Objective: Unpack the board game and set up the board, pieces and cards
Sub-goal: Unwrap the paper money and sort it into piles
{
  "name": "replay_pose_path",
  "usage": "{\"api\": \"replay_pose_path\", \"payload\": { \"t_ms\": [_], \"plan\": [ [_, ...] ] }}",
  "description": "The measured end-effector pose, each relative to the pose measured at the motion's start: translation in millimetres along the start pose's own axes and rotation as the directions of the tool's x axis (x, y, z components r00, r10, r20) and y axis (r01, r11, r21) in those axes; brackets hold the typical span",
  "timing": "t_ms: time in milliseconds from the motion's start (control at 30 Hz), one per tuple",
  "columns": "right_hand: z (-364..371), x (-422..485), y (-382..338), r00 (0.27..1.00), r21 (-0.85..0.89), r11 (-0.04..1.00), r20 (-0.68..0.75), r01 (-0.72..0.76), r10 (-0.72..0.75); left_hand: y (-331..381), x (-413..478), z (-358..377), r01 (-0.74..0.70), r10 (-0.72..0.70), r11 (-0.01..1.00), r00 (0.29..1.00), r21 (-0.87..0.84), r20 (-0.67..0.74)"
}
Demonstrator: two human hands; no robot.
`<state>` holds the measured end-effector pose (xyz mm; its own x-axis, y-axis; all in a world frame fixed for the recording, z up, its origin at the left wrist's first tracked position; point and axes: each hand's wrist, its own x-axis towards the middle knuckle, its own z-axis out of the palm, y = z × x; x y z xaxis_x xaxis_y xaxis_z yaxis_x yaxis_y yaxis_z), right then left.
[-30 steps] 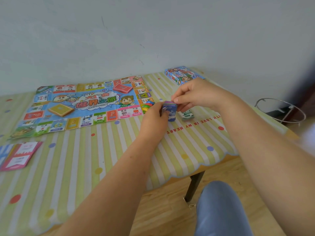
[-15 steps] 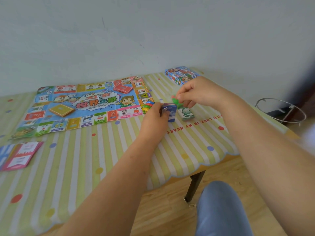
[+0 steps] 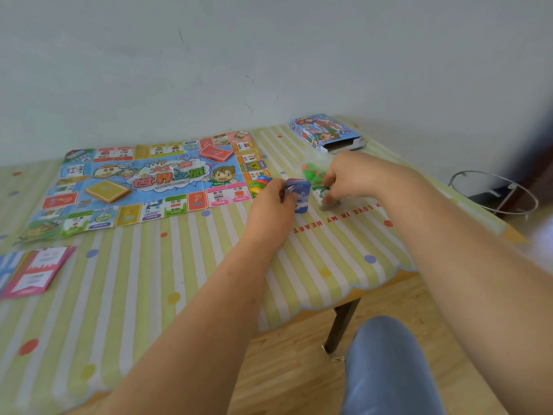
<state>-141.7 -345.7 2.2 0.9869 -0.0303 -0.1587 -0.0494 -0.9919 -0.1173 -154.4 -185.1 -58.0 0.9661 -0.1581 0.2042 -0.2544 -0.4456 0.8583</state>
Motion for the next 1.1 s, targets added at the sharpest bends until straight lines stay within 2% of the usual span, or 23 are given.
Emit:
{"api": "replay_pose_path", "payload": {
  "t_ms": [167,767,1100],
  "plan": [
    [-2.6,3.5,-3.4,0.999,-0.037,0.999,0.037,-0.009,0.011,-1.3,0.1,-0.2,-0.002,0.002,1.0,1.0,0.002,0.002],
    [-1.1,2.6,-0.7,0.999,0.079,0.997,0.045,0.004,-0.008,-1.5,1.5,0.6,-0.008,0.008,1.0,1.0,0.017,-0.002],
    [-2.6,3.0,5.3,0.995,0.271,0.961,0.067,0.048,-0.069,-3.1,2.3,0.5,-0.011,0.011,1.0,1.0,0.011,0.0]
  ]
}}
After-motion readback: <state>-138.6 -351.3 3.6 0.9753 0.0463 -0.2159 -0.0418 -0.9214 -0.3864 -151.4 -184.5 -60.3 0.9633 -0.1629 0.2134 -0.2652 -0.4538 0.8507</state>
